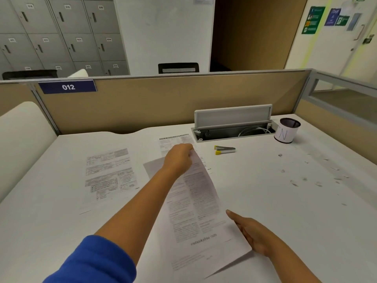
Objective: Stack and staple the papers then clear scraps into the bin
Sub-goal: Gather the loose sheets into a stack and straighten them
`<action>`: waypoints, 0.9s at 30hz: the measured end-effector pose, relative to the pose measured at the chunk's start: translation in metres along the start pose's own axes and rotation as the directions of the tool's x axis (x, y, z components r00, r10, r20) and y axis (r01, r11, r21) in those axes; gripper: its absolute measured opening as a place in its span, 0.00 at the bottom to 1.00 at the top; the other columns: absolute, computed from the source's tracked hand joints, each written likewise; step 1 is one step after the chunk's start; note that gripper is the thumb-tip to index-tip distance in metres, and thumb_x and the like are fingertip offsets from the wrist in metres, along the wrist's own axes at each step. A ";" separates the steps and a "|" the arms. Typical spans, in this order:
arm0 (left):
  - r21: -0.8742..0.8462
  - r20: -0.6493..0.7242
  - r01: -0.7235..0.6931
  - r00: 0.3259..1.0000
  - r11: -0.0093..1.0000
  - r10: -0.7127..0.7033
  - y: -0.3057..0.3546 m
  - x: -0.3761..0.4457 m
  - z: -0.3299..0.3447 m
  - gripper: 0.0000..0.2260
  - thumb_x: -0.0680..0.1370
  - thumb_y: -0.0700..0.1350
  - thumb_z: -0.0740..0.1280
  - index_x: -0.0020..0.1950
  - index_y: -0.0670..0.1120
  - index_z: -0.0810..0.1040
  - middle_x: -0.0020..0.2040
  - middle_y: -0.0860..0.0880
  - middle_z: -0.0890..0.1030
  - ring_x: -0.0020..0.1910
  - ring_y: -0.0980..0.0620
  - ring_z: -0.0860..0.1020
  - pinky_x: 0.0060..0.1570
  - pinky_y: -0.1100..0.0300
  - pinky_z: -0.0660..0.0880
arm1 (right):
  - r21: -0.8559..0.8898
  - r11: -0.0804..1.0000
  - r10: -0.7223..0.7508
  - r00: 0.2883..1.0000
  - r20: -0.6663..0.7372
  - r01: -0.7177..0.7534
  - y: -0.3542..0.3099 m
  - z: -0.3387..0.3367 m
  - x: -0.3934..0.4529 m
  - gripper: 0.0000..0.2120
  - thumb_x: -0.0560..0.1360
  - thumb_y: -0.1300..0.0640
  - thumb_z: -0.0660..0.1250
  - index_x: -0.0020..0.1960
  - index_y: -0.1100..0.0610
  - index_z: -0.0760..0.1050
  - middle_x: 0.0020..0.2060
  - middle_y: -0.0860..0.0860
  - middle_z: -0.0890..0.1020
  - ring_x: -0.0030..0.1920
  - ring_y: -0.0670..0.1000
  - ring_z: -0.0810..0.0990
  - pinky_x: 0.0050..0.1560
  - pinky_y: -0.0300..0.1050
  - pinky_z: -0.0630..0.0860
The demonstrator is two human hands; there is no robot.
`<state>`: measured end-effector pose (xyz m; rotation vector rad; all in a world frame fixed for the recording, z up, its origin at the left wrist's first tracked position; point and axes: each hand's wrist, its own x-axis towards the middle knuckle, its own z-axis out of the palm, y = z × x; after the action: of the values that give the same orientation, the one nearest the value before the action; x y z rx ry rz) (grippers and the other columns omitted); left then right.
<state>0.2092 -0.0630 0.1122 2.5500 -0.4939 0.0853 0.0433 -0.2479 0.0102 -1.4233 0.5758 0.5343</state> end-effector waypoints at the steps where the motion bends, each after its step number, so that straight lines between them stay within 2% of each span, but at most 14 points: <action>1: -0.008 -0.011 0.012 1.000 1.000 -0.012 0.001 0.000 0.003 0.10 0.76 0.35 0.57 0.48 0.41 0.77 0.49 0.42 0.81 0.46 0.43 0.77 0.44 0.51 0.75 | -0.017 1.000 -0.003 1.000 0.006 0.003 0.000 0.001 0.000 0.18 0.74 0.47 0.66 0.55 0.60 0.80 0.51 0.58 0.85 0.52 0.58 0.84 0.57 0.52 0.79; 4: -0.030 -0.012 0.059 0.998 0.998 -0.059 0.002 -0.003 0.013 0.07 0.77 0.36 0.58 0.46 0.43 0.75 0.49 0.43 0.81 0.45 0.46 0.76 0.43 0.55 0.74 | -0.074 0.997 -0.026 0.999 -0.038 0.023 0.001 0.004 0.002 0.17 0.71 0.51 0.72 0.55 0.62 0.80 0.49 0.58 0.86 0.50 0.59 0.85 0.56 0.54 0.80; 6: -0.033 0.011 0.071 0.997 0.997 -0.070 0.001 -0.005 0.017 0.07 0.77 0.36 0.57 0.43 0.45 0.73 0.50 0.42 0.81 0.43 0.47 0.75 0.41 0.56 0.72 | -0.097 0.995 -0.046 0.996 -0.082 0.038 0.003 0.006 0.003 0.15 0.71 0.55 0.72 0.53 0.64 0.80 0.46 0.58 0.86 0.48 0.59 0.85 0.50 0.52 0.82; 8: -0.038 0.056 0.086 0.995 0.996 -0.084 0.000 -0.007 0.020 0.09 0.76 0.34 0.58 0.49 0.44 0.75 0.55 0.42 0.80 0.48 0.46 0.76 0.46 0.55 0.73 | -0.125 0.991 -0.053 0.992 -0.115 0.039 0.003 0.008 0.003 0.13 0.73 0.56 0.71 0.51 0.64 0.80 0.45 0.57 0.86 0.46 0.58 0.85 0.43 0.48 0.82; 9: -0.042 0.089 0.096 0.992 0.995 -0.092 -0.001 -0.008 0.022 0.13 0.76 0.34 0.58 0.57 0.44 0.75 0.60 0.42 0.78 0.54 0.45 0.76 0.52 0.54 0.74 | -0.145 0.989 -0.052 0.990 -0.130 0.033 0.003 0.009 0.004 0.12 0.73 0.55 0.70 0.51 0.63 0.80 0.45 0.57 0.86 0.46 0.57 0.85 0.42 0.47 0.81; 11: -0.035 0.162 0.107 0.982 0.994 -0.100 -0.005 -0.011 0.027 0.26 0.76 0.34 0.61 0.73 0.46 0.62 0.74 0.44 0.64 0.71 0.44 0.66 0.66 0.52 0.67 | -0.185 0.982 -0.060 0.985 -0.161 0.029 0.002 0.010 0.005 0.12 0.74 0.55 0.69 0.52 0.64 0.79 0.46 0.58 0.86 0.48 0.58 0.85 0.47 0.50 0.82; 13: -0.030 0.176 0.119 0.978 0.992 -0.112 -0.011 -0.018 0.028 0.35 0.77 0.36 0.64 0.77 0.51 0.47 0.78 0.48 0.46 0.76 0.45 0.53 0.71 0.50 0.61 | -0.221 0.975 -0.079 0.980 -0.181 0.037 0.002 0.012 0.007 0.12 0.74 0.57 0.69 0.51 0.64 0.80 0.47 0.59 0.86 0.49 0.60 0.84 0.52 0.52 0.81; 15: -0.015 0.148 0.142 0.979 0.990 -0.138 -0.022 -0.023 0.026 0.38 0.77 0.38 0.65 0.77 0.52 0.43 0.78 0.49 0.40 0.77 0.45 0.50 0.71 0.50 0.61 | -0.252 0.967 -0.098 0.974 -0.206 0.044 0.002 0.013 0.008 0.10 0.74 0.58 0.68 0.51 0.65 0.80 0.47 0.58 0.85 0.49 0.59 0.84 0.52 0.52 0.81; 19: -0.022 0.128 0.276 0.954 0.961 -0.271 -0.054 -0.049 0.017 0.37 0.76 0.42 0.65 0.77 0.51 0.45 0.78 0.45 0.44 0.76 0.43 0.55 0.70 0.48 0.62 | -0.272 0.959 -0.144 0.965 -0.219 0.081 0.004 0.016 0.007 0.07 0.76 0.61 0.65 0.51 0.61 0.80 0.45 0.55 0.85 0.44 0.54 0.83 0.39 0.40 0.77; 22: -0.140 0.116 0.423 0.905 0.895 -0.409 -0.076 -0.082 0.013 0.35 0.76 0.45 0.66 0.77 0.46 0.47 0.78 0.43 0.50 0.76 0.44 0.56 0.71 0.50 0.58 | -0.227 0.963 -0.201 0.951 -0.236 0.147 0.004 0.015 0.002 0.06 0.77 0.62 0.63 0.49 0.56 0.78 0.45 0.52 0.84 0.46 0.52 0.83 0.39 0.38 0.76; 25: -0.413 0.130 0.547 0.826 0.728 -0.548 -0.085 -0.123 0.022 0.33 0.76 0.47 0.66 0.76 0.43 0.53 0.75 0.42 0.61 0.73 0.44 0.62 0.71 0.50 0.61 | -0.218 0.950 -0.275 0.929 -0.249 0.222 0.003 0.013 -0.007 0.07 0.77 0.62 0.63 0.50 0.57 0.79 0.45 0.53 0.85 0.45 0.52 0.83 0.39 0.39 0.76; 27: -0.575 0.213 0.602 0.765 0.555 -0.608 -0.081 -0.145 0.035 0.32 0.76 0.47 0.67 0.75 0.43 0.55 0.69 0.39 0.69 0.64 0.42 0.72 0.64 0.47 0.70 | -0.201 0.942 -0.314 0.919 -0.239 0.269 0.000 0.012 -0.013 0.06 0.77 0.62 0.63 0.49 0.58 0.79 0.44 0.54 0.85 0.44 0.52 0.83 0.39 0.39 0.76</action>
<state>0.1025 0.0309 0.0192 1.9122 0.3640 -0.2801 0.0340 -0.2363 0.0194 -1.7204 0.5274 0.1505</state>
